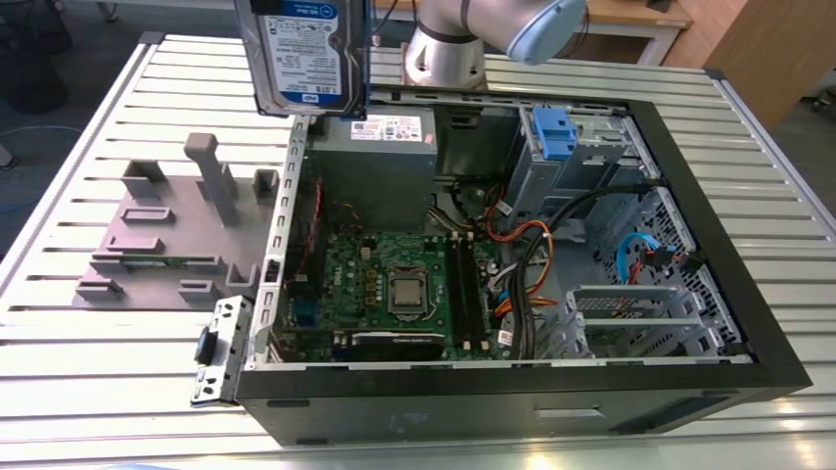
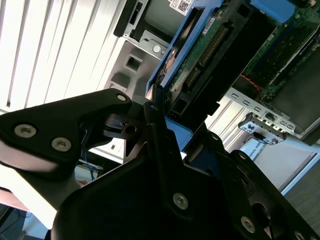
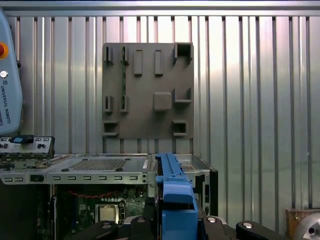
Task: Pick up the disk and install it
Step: 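Pick up the disk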
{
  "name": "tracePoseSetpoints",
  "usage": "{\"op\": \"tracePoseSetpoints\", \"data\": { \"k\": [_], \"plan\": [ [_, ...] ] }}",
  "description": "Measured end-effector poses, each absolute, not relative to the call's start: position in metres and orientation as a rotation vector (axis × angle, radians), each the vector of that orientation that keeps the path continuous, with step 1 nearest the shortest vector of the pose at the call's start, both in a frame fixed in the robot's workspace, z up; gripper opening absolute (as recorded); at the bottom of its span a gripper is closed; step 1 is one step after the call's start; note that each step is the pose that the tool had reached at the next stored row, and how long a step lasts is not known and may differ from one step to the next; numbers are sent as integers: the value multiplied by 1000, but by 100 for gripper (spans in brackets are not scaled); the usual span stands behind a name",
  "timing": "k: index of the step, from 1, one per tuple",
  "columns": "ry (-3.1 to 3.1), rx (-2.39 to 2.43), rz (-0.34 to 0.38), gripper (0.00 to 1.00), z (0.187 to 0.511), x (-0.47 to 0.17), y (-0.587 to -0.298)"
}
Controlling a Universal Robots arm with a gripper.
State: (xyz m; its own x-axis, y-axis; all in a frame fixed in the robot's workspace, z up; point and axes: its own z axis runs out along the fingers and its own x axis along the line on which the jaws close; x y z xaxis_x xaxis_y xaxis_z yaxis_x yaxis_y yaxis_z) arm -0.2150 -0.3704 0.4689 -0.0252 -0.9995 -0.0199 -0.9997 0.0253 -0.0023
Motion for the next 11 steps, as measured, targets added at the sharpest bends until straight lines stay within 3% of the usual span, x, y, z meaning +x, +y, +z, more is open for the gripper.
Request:
{"op": "tracePoseSetpoints", "data": {
  "k": [11],
  "plan": [
    [2238,-2182,19,37,469,-210,-370]
  ]
}}
